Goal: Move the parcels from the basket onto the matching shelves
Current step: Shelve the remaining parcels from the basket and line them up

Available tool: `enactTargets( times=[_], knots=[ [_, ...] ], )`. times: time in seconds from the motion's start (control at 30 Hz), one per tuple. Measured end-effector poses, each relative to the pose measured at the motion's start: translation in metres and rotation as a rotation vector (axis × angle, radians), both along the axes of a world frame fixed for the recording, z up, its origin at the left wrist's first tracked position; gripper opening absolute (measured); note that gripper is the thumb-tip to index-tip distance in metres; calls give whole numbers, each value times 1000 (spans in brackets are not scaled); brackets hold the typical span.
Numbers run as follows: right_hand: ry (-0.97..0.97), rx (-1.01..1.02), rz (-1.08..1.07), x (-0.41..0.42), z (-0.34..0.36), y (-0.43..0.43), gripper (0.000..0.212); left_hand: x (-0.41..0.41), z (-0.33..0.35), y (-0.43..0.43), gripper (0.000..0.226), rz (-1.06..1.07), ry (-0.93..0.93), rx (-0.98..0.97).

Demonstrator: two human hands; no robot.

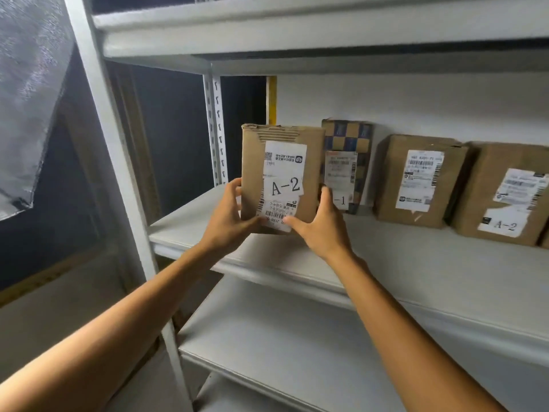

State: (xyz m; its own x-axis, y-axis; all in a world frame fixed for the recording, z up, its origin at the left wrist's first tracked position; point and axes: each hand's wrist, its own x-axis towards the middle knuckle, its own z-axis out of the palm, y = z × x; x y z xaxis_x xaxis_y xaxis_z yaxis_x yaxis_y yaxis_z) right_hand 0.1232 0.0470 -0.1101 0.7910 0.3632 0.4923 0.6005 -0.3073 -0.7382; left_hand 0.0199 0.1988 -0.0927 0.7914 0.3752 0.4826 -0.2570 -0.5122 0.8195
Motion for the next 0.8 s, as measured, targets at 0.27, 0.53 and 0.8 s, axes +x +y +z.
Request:
enactTargets(
  times=[0.27,0.53,0.8],
  knots=[
    [-83,-292,-131,68,-7,58,62,88,-22,74,56,72,98,11],
    [-44,-318,-354,106,-6,100,51,162,-24,121,60,8,142,-51],
    [8,-347,-579,129,-5,143,48,215,-26,153,54,-59,170,-25]
  ],
)
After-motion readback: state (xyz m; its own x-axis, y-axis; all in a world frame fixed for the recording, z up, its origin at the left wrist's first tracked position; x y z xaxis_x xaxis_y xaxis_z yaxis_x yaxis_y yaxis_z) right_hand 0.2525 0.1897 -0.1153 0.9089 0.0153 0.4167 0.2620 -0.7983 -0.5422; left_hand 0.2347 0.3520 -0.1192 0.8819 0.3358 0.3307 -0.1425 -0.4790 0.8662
